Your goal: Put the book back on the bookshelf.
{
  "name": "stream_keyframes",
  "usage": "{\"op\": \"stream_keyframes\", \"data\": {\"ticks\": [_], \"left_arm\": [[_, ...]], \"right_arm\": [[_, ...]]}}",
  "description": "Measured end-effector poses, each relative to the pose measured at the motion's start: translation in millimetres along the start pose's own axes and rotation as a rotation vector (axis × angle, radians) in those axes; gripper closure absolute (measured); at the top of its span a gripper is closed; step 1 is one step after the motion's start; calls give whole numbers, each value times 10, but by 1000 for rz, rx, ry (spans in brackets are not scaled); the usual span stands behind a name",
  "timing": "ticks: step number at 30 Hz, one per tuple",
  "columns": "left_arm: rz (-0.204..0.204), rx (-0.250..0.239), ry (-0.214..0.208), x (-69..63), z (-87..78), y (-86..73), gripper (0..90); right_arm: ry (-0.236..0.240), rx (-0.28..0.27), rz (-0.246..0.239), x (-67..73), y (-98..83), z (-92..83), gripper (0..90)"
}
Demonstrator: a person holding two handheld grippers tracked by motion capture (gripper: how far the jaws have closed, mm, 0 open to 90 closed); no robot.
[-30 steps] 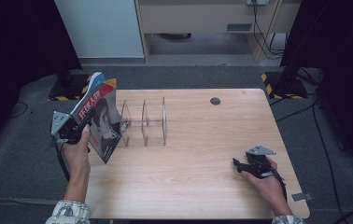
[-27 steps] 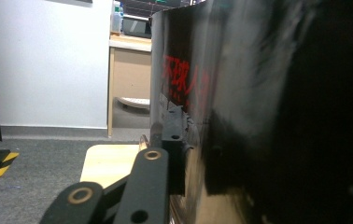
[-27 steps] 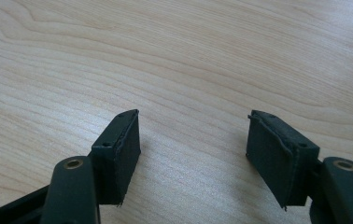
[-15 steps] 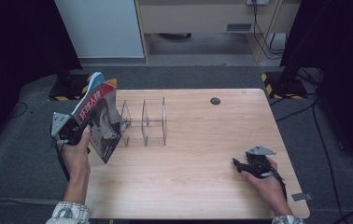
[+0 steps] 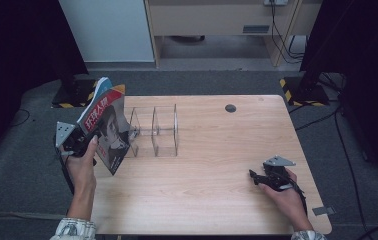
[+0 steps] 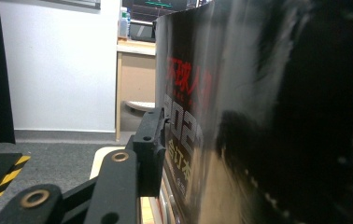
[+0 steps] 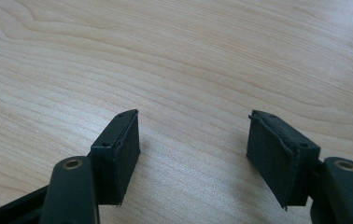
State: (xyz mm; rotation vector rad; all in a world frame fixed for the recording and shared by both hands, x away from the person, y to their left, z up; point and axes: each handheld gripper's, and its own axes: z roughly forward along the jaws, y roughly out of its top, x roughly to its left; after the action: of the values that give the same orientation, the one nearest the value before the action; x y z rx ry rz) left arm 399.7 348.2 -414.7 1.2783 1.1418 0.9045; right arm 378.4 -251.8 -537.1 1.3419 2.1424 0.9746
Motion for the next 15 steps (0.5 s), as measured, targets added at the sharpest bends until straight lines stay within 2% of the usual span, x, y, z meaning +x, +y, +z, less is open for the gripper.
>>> {"op": "stream_keyframes", "data": {"ticks": [5, 15], "left_arm": [[23, -2, 6, -26, -25, -2, 507], [36, -6, 13, -50, -71, -6, 422]], "right_arm": [[2, 1, -3, -1, -1, -1, 344], [3, 2, -5, -1, 0, -1, 339]]}}
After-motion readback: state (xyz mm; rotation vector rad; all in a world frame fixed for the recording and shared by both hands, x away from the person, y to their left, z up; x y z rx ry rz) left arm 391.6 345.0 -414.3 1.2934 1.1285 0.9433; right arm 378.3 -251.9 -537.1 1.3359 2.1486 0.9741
